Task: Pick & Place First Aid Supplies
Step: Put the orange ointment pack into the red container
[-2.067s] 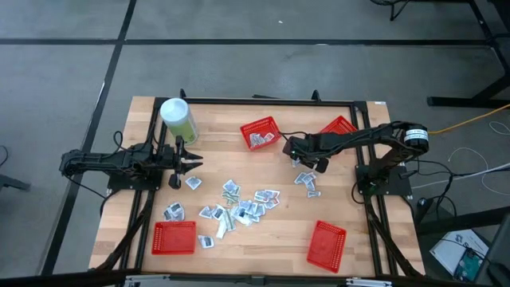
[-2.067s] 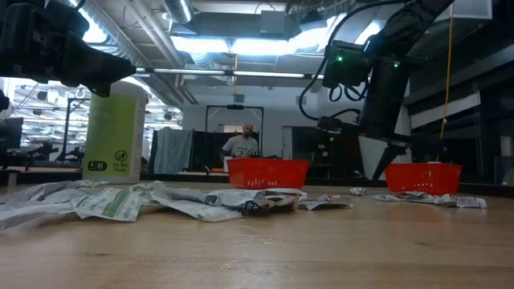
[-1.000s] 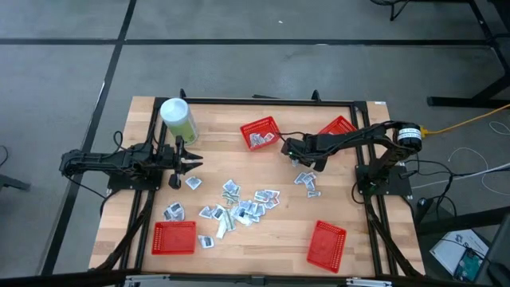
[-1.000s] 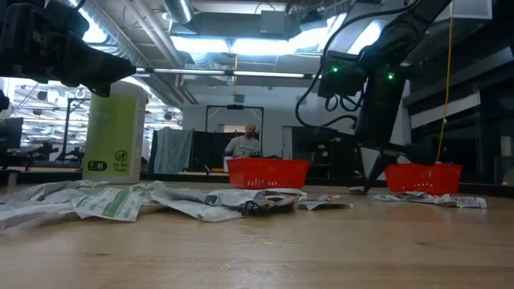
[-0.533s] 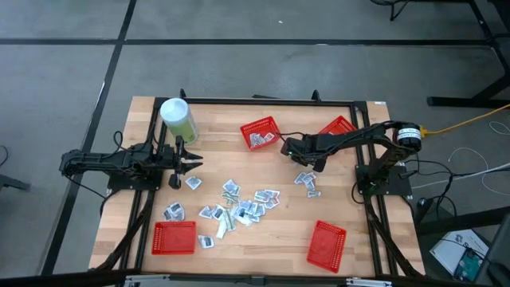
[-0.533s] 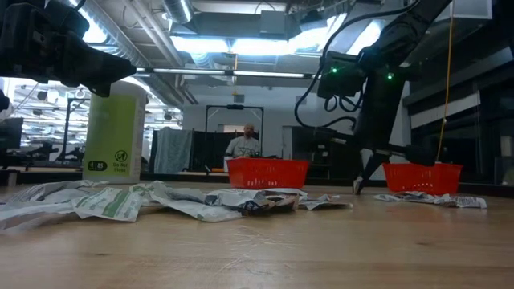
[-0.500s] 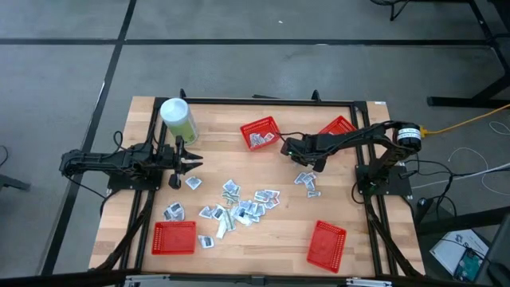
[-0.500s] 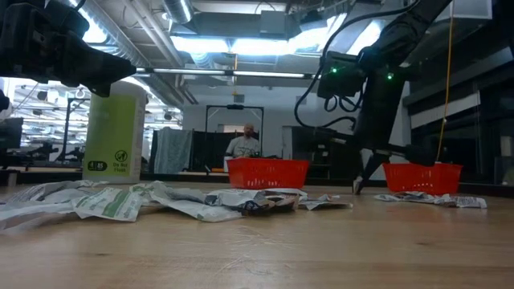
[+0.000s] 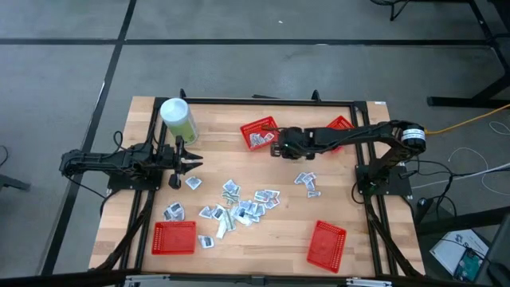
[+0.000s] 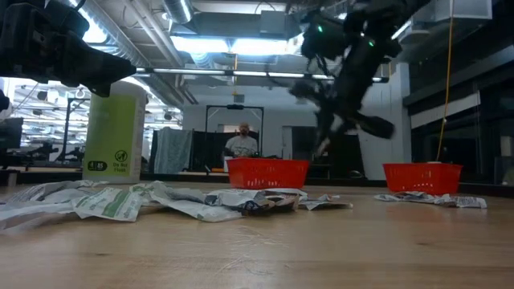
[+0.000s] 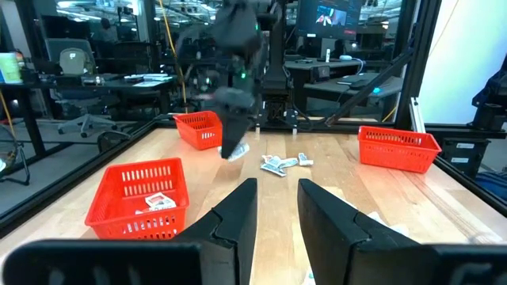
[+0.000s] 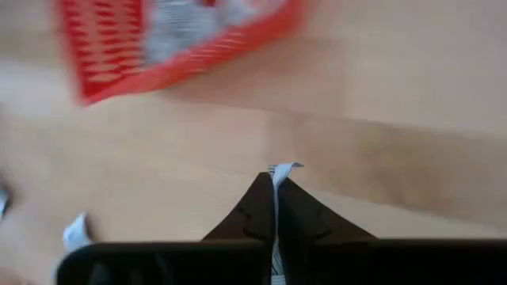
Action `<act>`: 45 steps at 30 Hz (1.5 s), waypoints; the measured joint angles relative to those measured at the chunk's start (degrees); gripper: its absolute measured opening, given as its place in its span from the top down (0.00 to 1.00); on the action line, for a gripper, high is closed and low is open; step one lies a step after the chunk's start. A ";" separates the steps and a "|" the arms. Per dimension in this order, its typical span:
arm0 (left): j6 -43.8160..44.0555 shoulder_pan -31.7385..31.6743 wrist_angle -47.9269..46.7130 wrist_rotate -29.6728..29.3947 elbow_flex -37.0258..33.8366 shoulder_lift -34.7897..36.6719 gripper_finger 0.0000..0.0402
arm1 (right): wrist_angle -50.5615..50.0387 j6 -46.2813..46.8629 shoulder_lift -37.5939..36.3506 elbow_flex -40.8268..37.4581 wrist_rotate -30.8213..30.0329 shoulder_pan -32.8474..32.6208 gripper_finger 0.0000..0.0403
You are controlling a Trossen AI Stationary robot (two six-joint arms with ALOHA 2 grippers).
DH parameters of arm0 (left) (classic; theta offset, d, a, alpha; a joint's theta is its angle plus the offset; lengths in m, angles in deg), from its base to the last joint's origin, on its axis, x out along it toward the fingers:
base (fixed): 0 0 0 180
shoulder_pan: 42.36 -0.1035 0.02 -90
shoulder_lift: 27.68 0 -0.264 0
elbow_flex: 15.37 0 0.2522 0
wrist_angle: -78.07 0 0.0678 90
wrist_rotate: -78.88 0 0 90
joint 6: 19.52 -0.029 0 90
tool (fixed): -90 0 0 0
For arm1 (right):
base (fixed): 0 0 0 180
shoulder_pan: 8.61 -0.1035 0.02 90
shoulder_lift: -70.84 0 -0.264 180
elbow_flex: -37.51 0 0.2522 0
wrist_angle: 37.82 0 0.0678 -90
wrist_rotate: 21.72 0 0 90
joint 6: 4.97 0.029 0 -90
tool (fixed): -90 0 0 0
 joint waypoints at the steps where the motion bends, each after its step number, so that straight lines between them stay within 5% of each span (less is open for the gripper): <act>1: 0.00 0.00 -0.01 0.00 -0.01 0.01 0.78 | -0.08 -3.90 0.00 1.28 -0.10 0.02 0.98; 7: 0.00 0.00 -0.01 0.00 -0.01 0.00 0.78 | 3.19 -26.29 -0.04 7.30 -0.49 0.02 0.98; 15: 0.00 0.00 0.01 0.00 -0.01 0.00 0.78 | 19.77 -47.41 0.78 8.04 -2.48 0.05 0.99; 28: 0.00 0.00 0.01 0.00 -0.01 0.02 0.78 | 33.40 -47.60 10.58 7.93 0.88 6.07 0.99; 39: 0.00 0.00 -0.01 0.00 -0.01 0.00 0.78 | 23.74 -35.74 12.61 7.86 5.27 8.44 0.97; 45: 0.00 0.00 -0.01 0.00 -0.01 0.01 0.78 | 23.35 -45.65 12.55 7.86 14.23 8.53 0.92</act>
